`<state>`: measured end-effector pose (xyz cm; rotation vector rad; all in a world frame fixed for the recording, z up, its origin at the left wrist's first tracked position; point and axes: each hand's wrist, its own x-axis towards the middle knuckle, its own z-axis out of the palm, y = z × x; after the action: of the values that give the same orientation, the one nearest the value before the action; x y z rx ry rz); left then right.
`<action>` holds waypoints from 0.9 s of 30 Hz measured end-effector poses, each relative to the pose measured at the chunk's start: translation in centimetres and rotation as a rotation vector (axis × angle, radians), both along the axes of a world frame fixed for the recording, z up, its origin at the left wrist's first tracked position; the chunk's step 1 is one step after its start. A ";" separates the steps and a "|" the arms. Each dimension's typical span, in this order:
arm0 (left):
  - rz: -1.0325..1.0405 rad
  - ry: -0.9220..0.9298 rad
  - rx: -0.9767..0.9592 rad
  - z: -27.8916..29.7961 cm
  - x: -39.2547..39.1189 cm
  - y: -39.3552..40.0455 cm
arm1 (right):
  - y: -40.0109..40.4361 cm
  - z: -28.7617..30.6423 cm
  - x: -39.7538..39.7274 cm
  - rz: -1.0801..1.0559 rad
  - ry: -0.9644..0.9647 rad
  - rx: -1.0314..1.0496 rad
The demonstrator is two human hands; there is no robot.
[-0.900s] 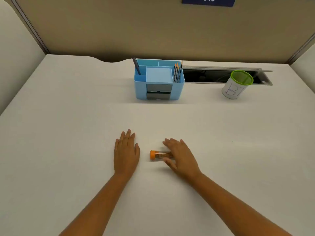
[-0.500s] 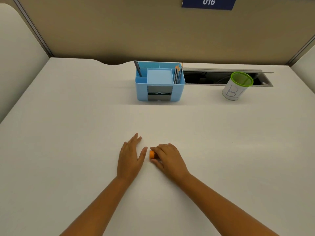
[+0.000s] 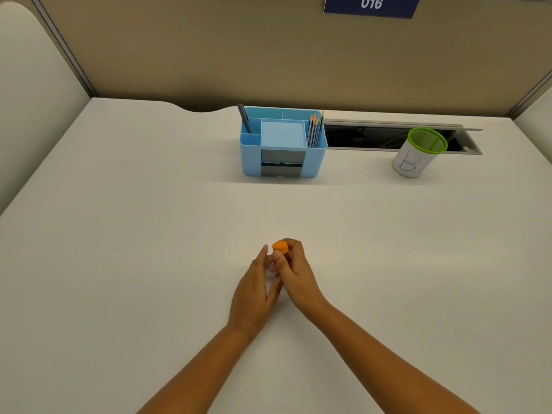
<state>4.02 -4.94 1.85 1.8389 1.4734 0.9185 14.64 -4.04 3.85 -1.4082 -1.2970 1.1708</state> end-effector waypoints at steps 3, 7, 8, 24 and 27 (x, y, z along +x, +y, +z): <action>-0.033 0.023 -0.029 -0.2 0.0 0.0 | 0.1 0.3 -0.6 -0.013 -0.030 -0.027; -0.029 0.055 -0.031 -0.1 0.0 0.0 | -0.1 0.2 -0.8 -0.043 -0.174 -0.054; -0.035 0.061 -0.029 -0.1 0.0 -0.1 | -0.2 0.1 -0.8 -0.038 -0.218 -0.055; -0.044 -0.134 -0.067 0.2 -0.4 -0.3 | -1.1 0.0 0.5 0.090 -0.439 -0.012; 0.141 -0.399 -0.113 1.2 0.2 0.0 | -1.0 0.6 0.7 0.130 -0.435 0.033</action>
<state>4.20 -4.98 3.00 1.3853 1.3808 1.1665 15.33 -5.00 4.44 -1.6321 -1.7216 0.9490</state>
